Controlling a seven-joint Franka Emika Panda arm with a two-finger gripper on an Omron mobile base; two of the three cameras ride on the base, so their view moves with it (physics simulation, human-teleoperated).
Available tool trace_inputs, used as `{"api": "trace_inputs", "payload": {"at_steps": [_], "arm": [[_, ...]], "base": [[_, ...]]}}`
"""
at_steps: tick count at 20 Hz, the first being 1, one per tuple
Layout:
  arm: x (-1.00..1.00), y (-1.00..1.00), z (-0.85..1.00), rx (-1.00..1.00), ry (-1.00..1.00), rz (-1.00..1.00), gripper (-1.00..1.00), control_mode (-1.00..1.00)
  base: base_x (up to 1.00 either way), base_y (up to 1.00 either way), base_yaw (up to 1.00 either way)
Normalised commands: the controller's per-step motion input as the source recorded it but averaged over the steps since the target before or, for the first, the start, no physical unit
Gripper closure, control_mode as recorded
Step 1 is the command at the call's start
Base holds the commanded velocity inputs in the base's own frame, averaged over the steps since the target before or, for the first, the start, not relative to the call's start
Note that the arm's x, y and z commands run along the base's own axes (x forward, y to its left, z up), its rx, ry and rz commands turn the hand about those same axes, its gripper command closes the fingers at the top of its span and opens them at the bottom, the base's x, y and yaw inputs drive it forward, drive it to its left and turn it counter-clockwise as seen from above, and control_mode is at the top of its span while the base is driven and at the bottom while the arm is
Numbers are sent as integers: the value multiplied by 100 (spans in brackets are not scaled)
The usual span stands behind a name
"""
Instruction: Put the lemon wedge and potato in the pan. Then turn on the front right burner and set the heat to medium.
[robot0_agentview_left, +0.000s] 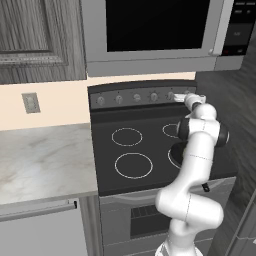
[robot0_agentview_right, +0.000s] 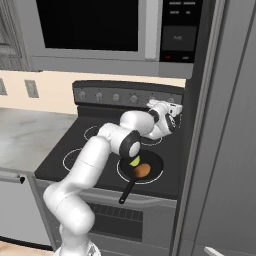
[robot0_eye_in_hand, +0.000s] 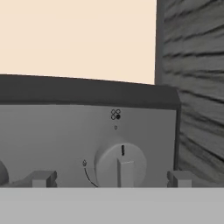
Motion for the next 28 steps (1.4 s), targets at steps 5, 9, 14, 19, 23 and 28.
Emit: {"api": "trace_inputs", "payload": {"at_steps": [5, 9, 14, 19, 23, 28], "arm": [[7, -26, 0, 0, 0, 0, -100, -100], [0, 0, 0, 0, 0, 0, -100, -100], [6, 0, 0, 0, -1, 0, -100, -100], [20, -5, -6, 0, -2, 0, -100, -100], [18, 0, -16, 0, -3, 0, -100, -100], [3, -1, -16, 0, 0, 0, -100, -100]], "base": [[0, 0, 0], [0, 0, 0], [0, 0, 0], [0, 0, 0], [0, 0, 0], [0, 0, 0]]}}
